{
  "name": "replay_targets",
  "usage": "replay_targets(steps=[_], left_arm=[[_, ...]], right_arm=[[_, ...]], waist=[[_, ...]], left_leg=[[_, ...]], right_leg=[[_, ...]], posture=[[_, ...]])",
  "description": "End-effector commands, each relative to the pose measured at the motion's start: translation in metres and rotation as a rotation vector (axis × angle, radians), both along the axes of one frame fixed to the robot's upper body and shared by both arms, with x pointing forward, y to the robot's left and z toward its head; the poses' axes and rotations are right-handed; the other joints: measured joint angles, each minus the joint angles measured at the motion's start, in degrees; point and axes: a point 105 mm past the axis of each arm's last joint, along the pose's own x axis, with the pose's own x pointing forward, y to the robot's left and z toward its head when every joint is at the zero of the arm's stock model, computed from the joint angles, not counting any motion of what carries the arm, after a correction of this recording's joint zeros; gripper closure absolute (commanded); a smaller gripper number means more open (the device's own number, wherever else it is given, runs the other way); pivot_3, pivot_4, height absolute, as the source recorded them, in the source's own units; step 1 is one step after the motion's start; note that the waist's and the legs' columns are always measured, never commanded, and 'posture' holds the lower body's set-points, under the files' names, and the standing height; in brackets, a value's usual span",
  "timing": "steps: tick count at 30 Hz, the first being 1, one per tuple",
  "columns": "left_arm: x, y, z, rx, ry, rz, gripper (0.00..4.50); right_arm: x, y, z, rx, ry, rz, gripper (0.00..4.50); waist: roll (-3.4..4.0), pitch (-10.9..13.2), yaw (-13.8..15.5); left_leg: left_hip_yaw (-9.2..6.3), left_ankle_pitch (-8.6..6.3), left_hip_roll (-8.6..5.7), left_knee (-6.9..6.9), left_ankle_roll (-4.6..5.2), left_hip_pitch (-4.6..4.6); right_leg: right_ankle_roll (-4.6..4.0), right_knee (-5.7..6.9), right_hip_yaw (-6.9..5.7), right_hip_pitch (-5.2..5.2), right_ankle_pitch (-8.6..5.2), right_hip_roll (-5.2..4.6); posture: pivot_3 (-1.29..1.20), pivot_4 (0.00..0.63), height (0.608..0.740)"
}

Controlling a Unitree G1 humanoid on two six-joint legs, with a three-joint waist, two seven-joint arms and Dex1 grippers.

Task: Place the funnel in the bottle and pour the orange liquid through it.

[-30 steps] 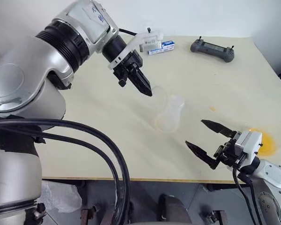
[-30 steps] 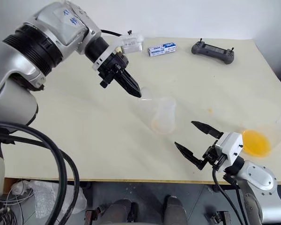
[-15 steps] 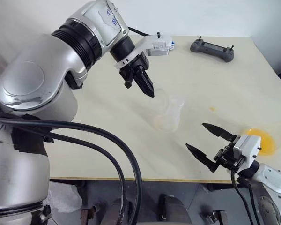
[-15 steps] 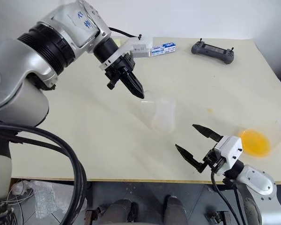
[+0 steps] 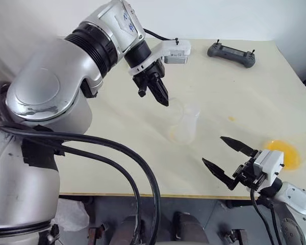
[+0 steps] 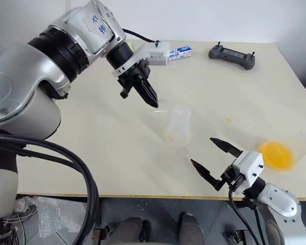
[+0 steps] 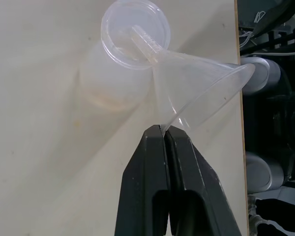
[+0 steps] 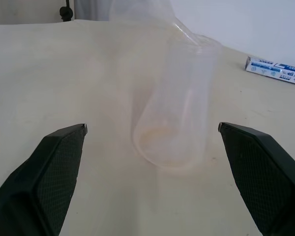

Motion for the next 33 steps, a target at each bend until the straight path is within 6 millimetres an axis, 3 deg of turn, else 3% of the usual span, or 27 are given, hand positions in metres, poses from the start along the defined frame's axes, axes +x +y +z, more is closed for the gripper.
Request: replay_targets(steps=[1, 22, 33], left_arm=[[-0.015, -0.005, 0.021, 0.012, 0.019, -0.078, 4.49], [-0.018, -0.019, 0.020, -0.026, 0.049, -0.068, 4.49], [-0.011, -0.010, 0.015, 0.023, 0.023, -0.043, 4.49]], right_arm=[[-0.006, 0.007, 0.011, 0.003, -0.058, 0.018, 0.00], [-0.008, 0.009, 0.009, 0.008, -0.052, 0.007, 0.00], [-0.010, 0.008, 0.008, 0.011, -0.048, -0.005, 0.00]], waist=[[0.00, 0.00, -0.03], [-0.01, 0.00, 0.03], [-0.01, 0.00, 0.02]], left_leg=[[0.01, 0.00, 0.00, 0.00, 0.00, 0.00], [0.05, -0.01, 0.00, 0.00, 0.04, -0.01], [0.08, -0.01, 0.00, 0.00, 0.05, 0.00]], right_leg=[[0.00, 0.00, 0.00, 0.00, 0.00, 0.00], [0.00, -0.01, 0.04, -0.02, 0.00, 0.00], [0.00, -0.01, 0.06, -0.02, 0.00, 0.00]], posture=[[0.00, 0.150, 0.740], [0.00, 0.150, 0.740], [0.00, 0.150, 0.740]])
